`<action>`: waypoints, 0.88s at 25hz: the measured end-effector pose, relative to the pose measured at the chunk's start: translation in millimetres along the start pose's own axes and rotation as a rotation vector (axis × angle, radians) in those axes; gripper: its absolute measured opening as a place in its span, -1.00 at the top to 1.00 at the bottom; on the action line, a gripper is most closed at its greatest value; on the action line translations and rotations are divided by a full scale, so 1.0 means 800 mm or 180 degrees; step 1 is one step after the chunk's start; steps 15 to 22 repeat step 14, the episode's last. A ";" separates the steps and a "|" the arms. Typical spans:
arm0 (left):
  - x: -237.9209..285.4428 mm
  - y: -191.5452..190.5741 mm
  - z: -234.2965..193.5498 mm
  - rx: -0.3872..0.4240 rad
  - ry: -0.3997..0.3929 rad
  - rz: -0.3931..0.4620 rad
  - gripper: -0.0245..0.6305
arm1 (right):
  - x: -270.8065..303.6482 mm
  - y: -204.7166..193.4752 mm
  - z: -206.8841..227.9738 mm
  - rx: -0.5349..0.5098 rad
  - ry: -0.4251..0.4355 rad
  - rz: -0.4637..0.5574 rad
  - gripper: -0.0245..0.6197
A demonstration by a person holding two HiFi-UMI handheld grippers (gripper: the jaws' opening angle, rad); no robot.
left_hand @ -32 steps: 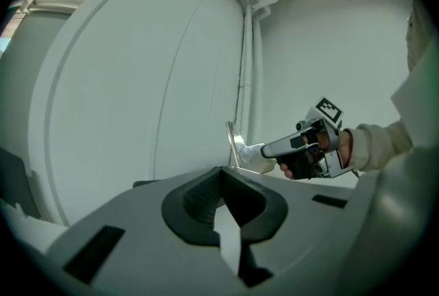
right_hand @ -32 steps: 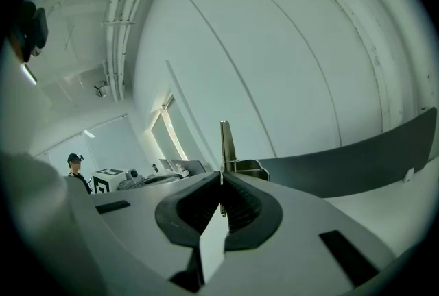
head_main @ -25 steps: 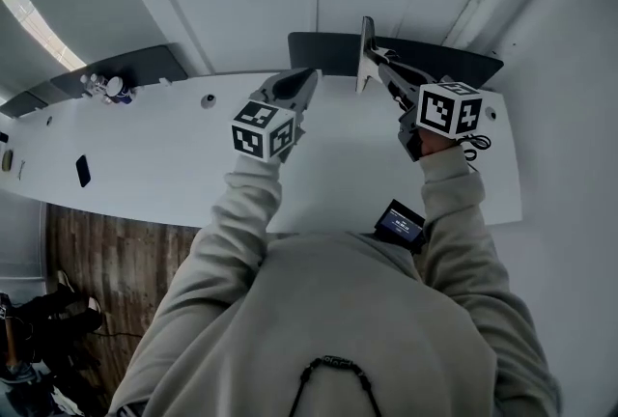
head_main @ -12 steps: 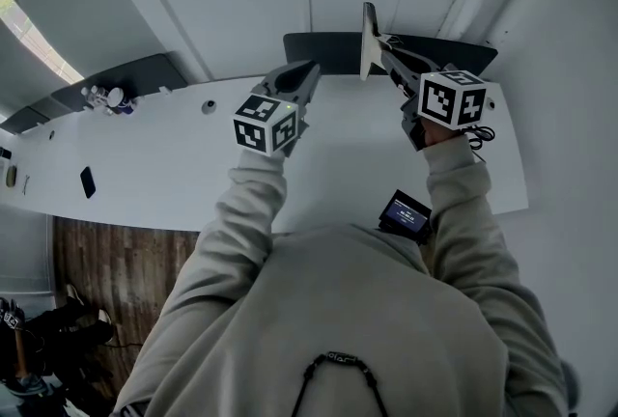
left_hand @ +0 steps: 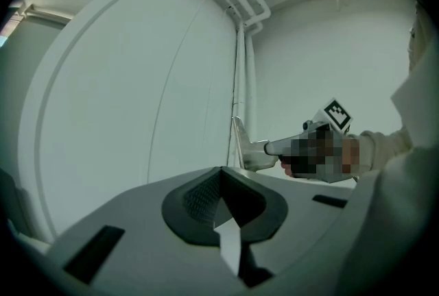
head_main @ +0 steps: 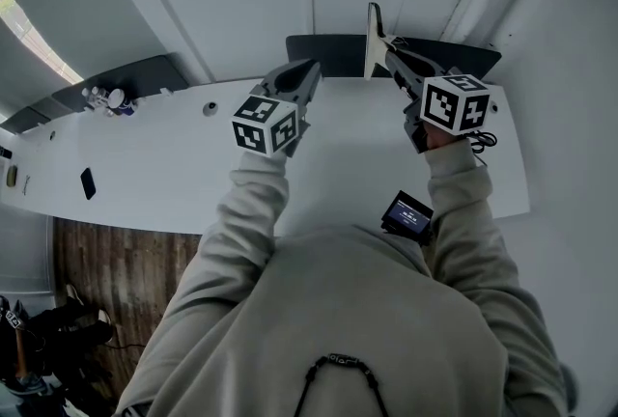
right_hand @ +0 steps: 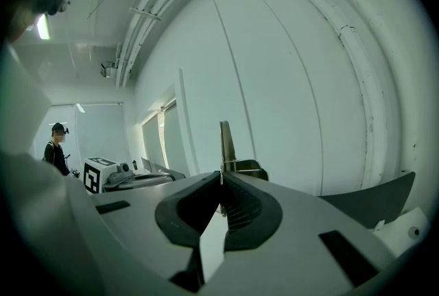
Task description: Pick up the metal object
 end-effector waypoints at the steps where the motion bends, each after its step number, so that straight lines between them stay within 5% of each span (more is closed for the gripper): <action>1: 0.001 0.001 0.000 0.0009 -0.0004 0.0000 0.92 | 0.000 0.000 0.000 -0.0001 0.0001 -0.0004 0.85; 22: 0.012 -0.004 0.000 0.0072 -0.0060 -0.0050 0.92 | 0.002 -0.001 0.005 0.0016 -0.0018 0.0004 0.85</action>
Point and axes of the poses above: the fingertips, and each gripper's own axes: x forward along the fingers, z to its right, y out of its top, the point moved 4 cm from there along -x, backward along the fingers, and after that the axes turned 5 degrees about -z, right-handed, at the moved point
